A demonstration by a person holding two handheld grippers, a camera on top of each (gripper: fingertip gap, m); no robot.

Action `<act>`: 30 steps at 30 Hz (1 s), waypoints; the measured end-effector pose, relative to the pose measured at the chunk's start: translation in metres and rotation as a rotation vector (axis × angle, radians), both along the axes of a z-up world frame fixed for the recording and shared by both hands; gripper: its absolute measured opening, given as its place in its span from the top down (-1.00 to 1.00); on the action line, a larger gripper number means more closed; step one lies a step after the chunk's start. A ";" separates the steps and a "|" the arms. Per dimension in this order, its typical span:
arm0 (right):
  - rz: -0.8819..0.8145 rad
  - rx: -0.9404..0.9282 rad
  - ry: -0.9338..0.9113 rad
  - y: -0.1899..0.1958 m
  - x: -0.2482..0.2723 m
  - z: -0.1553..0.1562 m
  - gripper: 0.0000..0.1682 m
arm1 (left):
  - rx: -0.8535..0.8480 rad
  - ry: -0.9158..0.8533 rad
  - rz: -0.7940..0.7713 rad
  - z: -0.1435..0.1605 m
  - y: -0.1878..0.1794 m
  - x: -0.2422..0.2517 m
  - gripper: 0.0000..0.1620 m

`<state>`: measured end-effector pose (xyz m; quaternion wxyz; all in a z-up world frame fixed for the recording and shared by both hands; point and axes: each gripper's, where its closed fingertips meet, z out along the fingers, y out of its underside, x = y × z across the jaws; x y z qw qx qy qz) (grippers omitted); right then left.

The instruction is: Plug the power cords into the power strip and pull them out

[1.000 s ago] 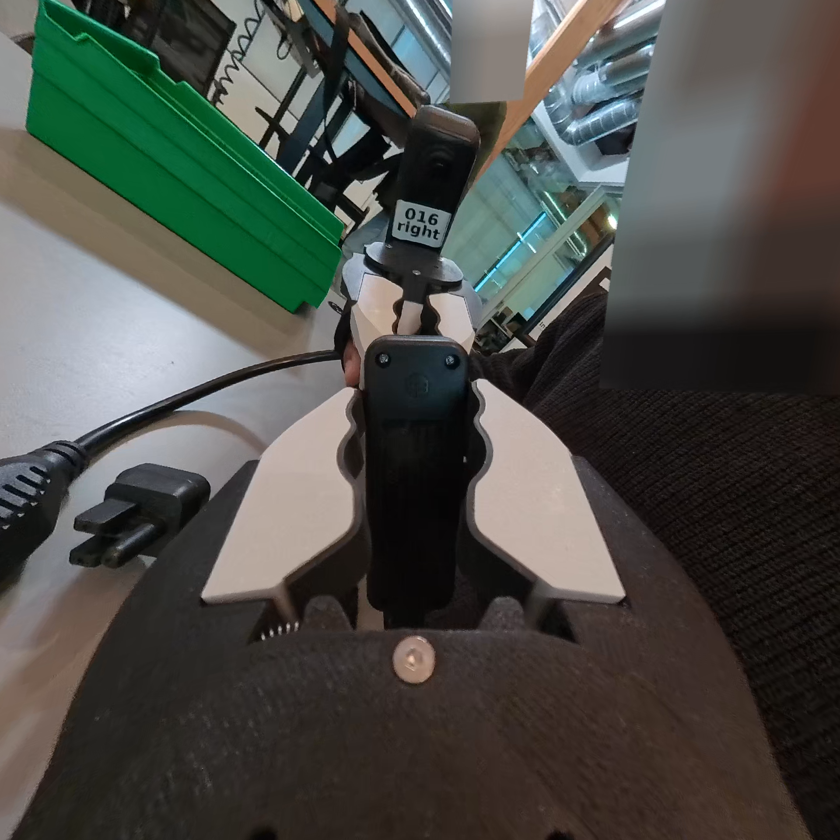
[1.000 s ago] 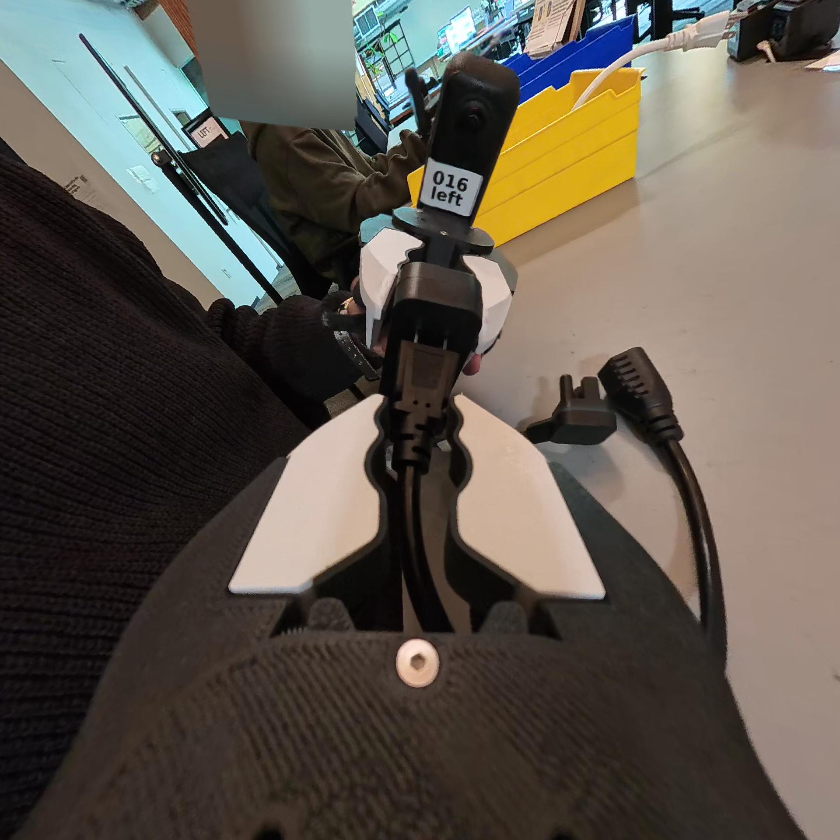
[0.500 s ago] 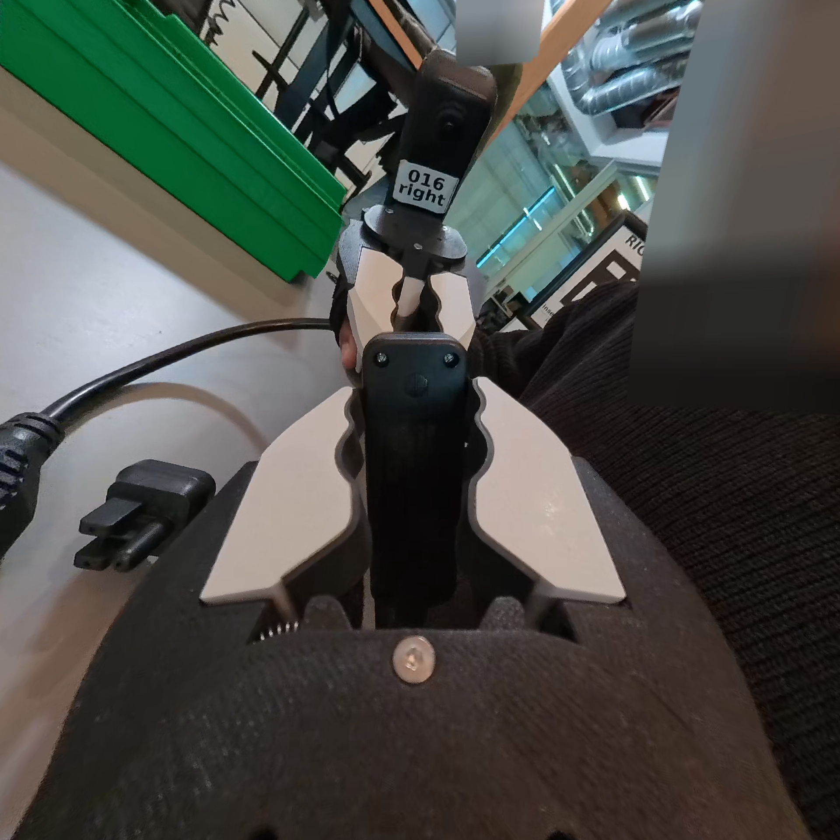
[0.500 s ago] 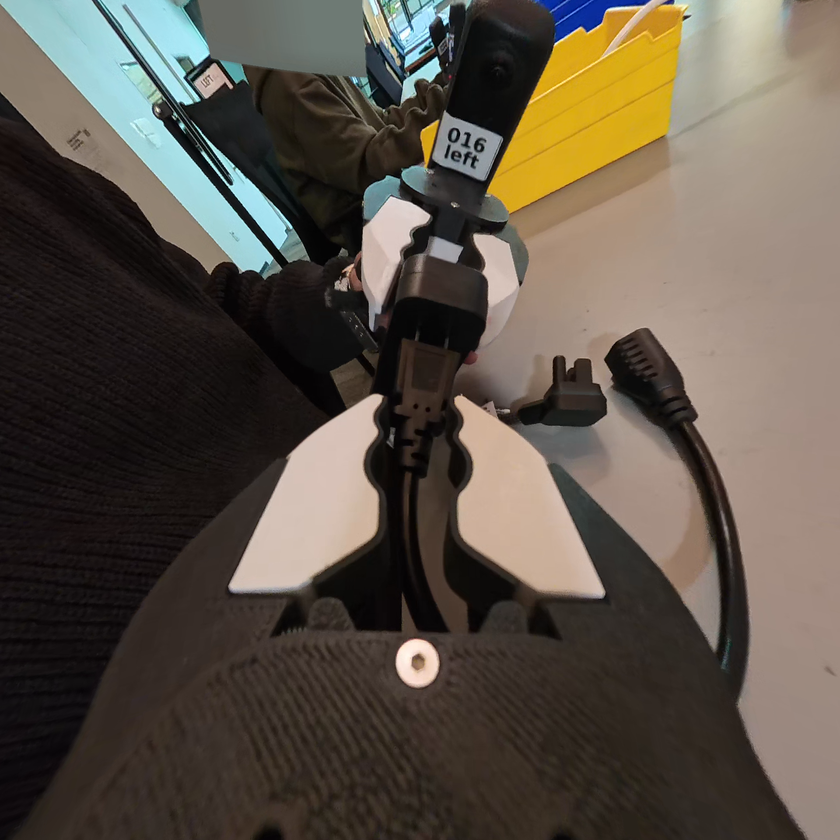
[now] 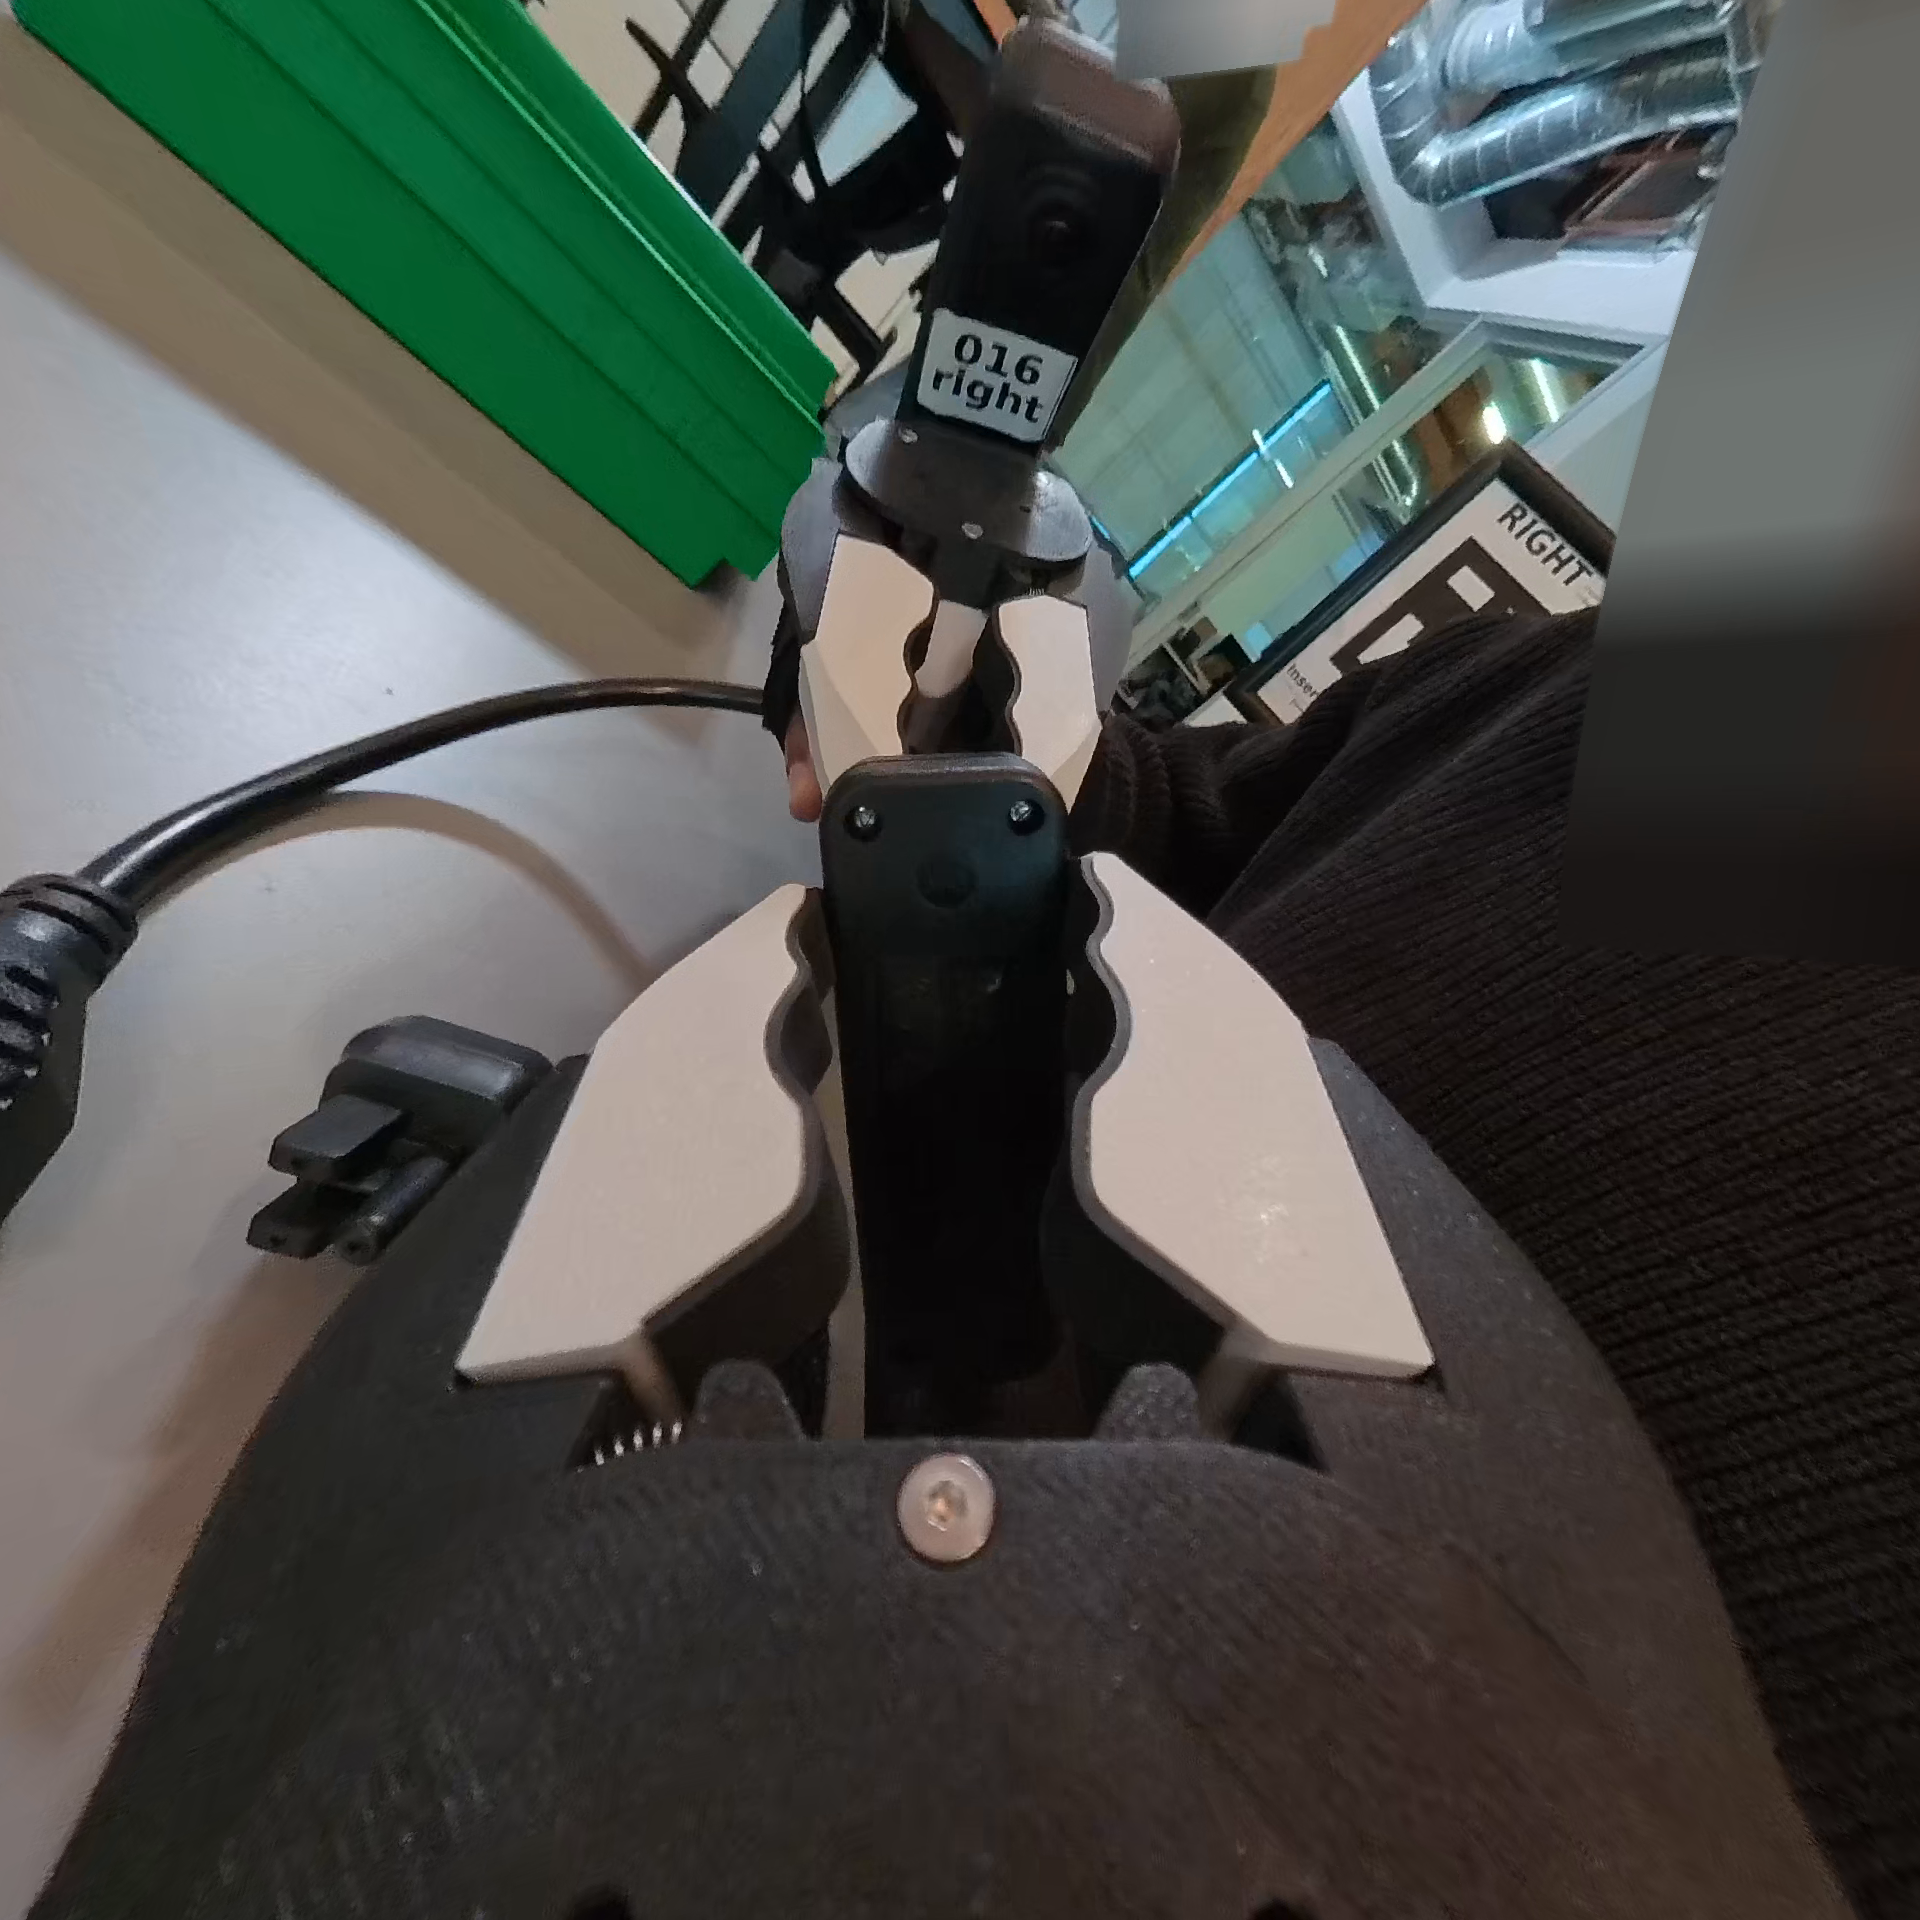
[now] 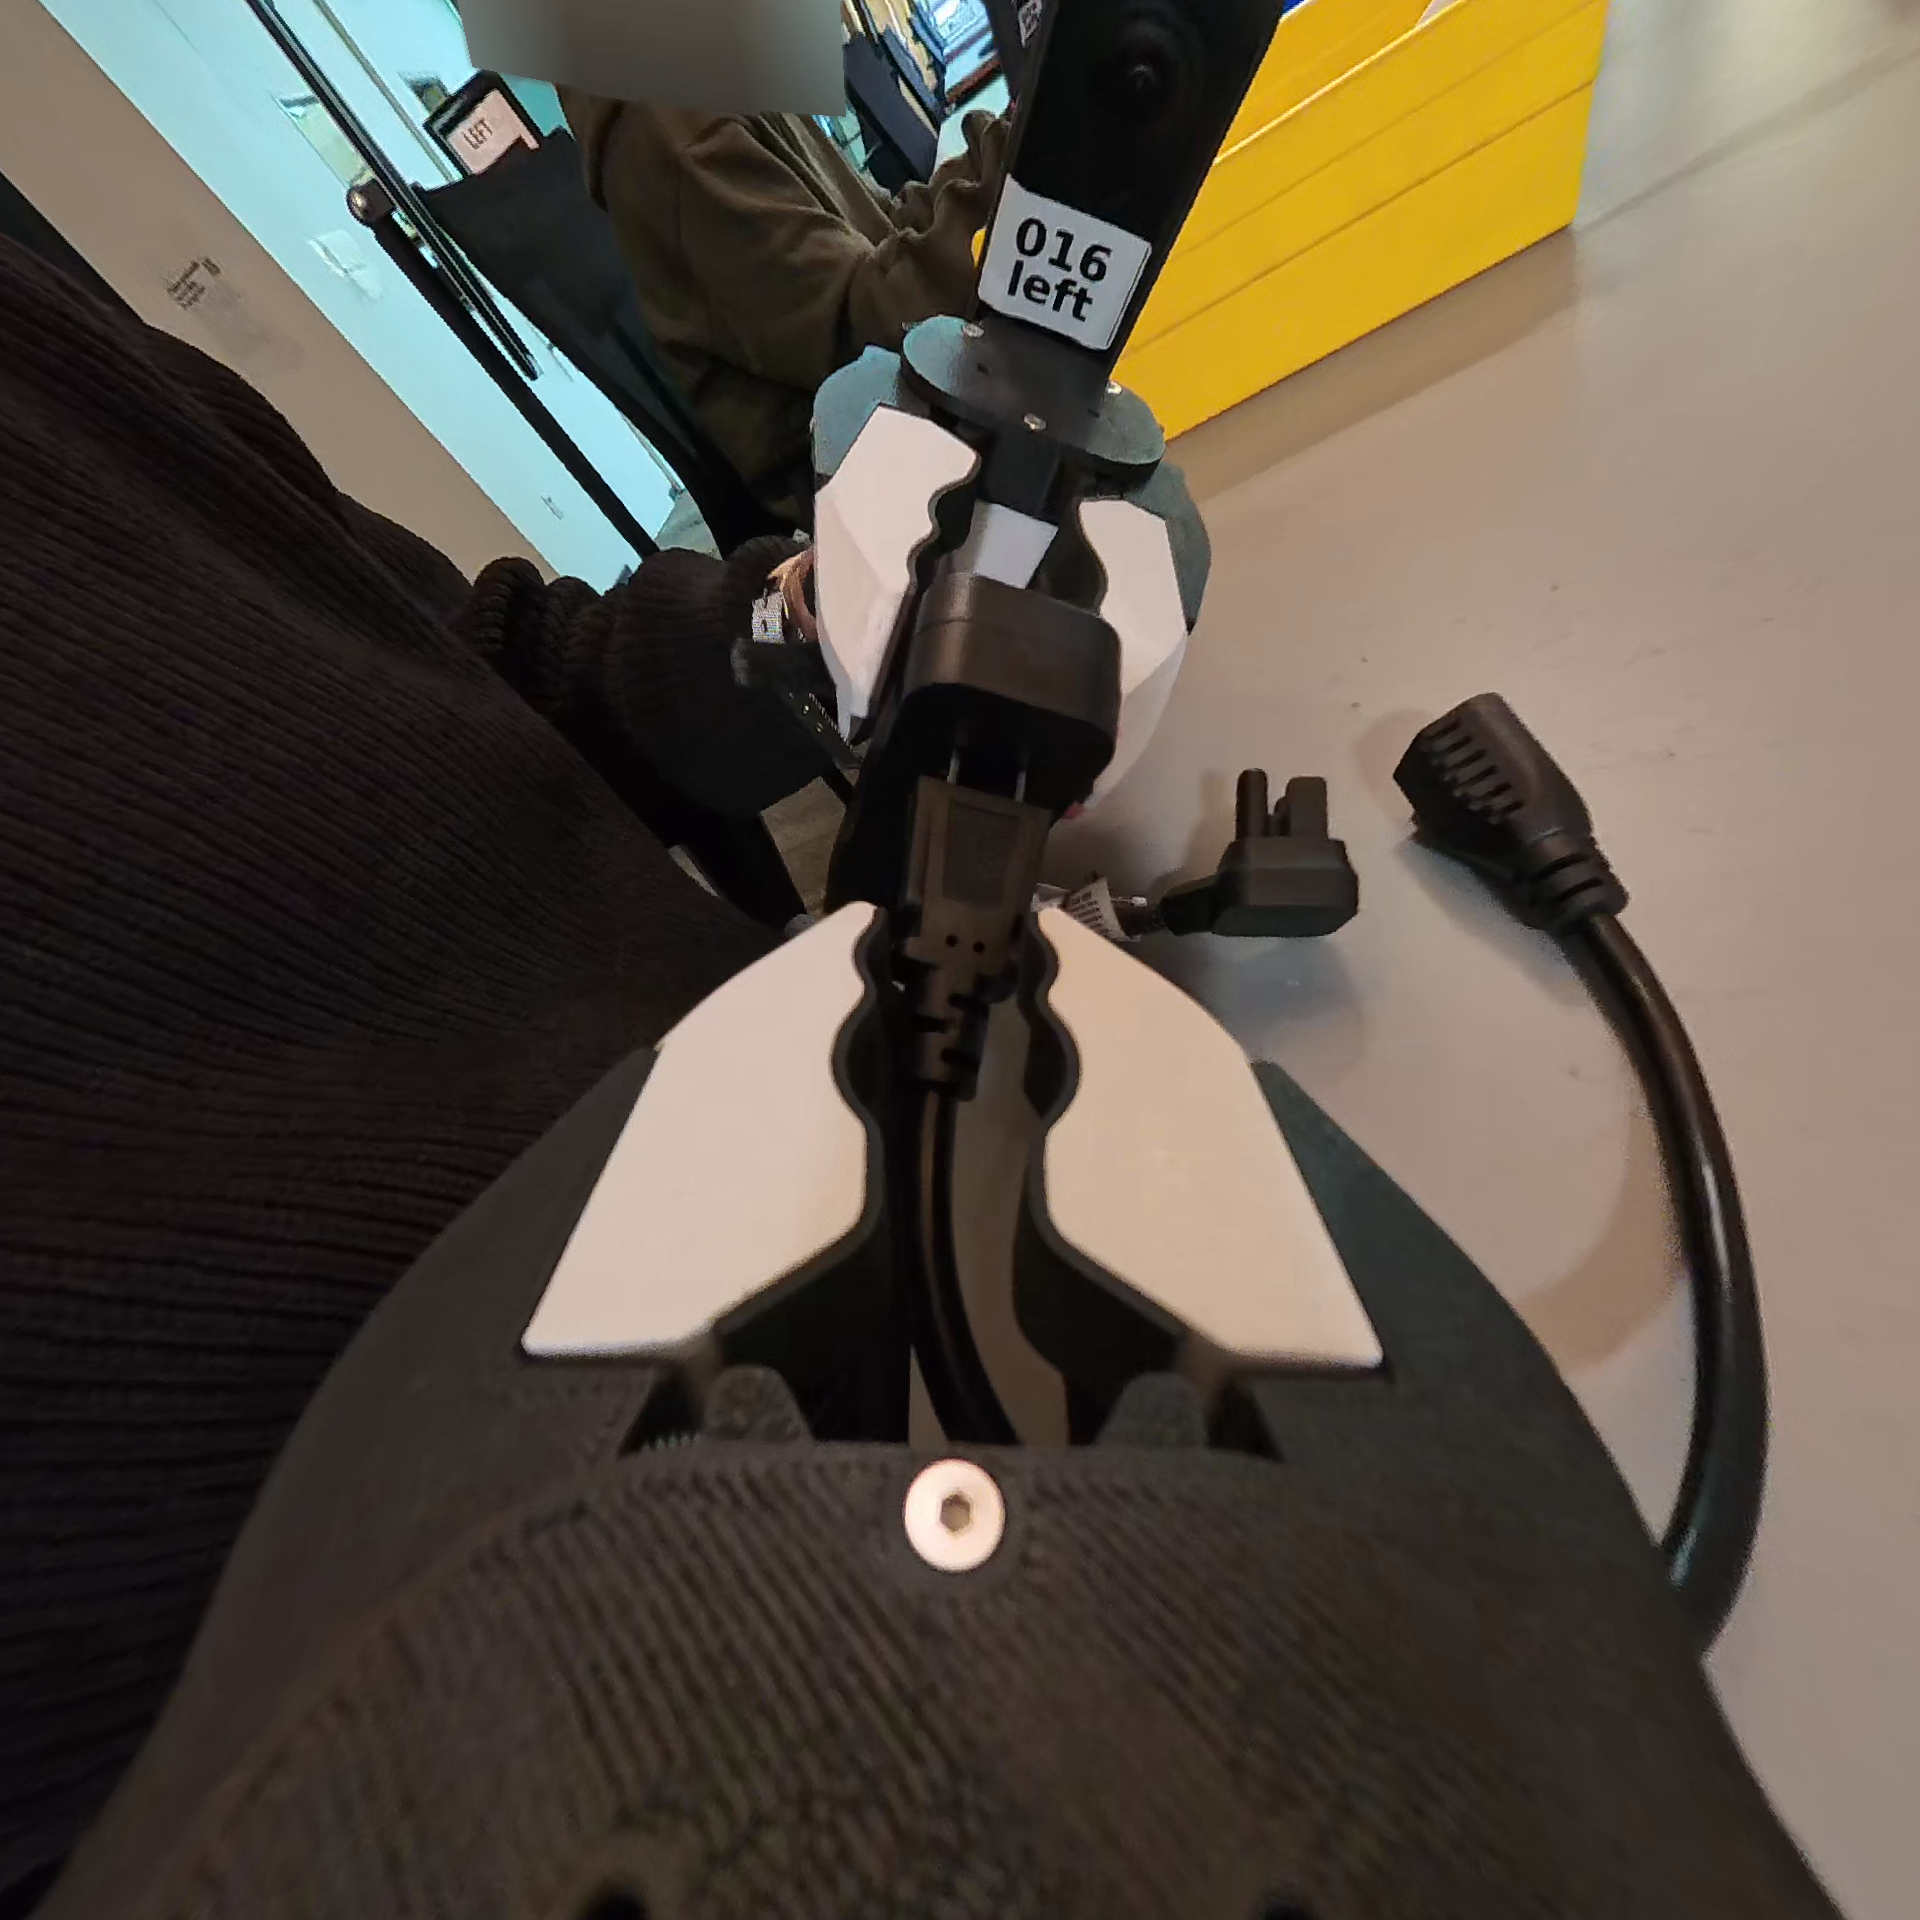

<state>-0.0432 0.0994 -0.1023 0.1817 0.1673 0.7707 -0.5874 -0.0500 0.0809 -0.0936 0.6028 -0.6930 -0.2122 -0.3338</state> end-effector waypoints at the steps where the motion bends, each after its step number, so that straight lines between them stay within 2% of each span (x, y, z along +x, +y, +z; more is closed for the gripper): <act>1: -0.001 -0.002 -0.002 0.000 0.000 0.000 0.72 | 0.011 -0.008 0.006 0.001 0.000 -0.001 0.41; 10: -0.011 0.036 0.022 -0.002 -0.002 -0.008 0.73 | -0.014 -0.052 0.005 -0.006 0.002 -0.003 0.40; 13: -0.104 -0.055 0.050 -0.007 -0.015 0.009 0.71 | 0.159 -0.192 0.055 0.010 -0.004 -0.020 0.41; 16: -0.200 -0.029 0.279 -0.008 -0.023 0.017 0.65 | 0.182 -0.224 0.076 0.012 -0.007 -0.027 0.42; 18: -0.252 0.015 0.471 -0.004 -0.025 0.020 0.37 | 0.182 -0.220 0.089 0.013 -0.006 -0.026 0.43; 21: -0.296 0.060 0.602 0.001 -0.028 0.023 0.26 | 0.215 -0.246 0.125 0.017 -0.008 -0.029 0.43; 24: -0.319 0.045 0.604 0.002 -0.030 0.024 0.30 | 0.266 -0.306 0.147 0.018 -0.013 -0.035 0.43; 30: -0.307 0.012 0.774 0.002 -0.023 0.033 0.65 | 0.305 -0.377 0.139 0.021 -0.011 -0.031 0.43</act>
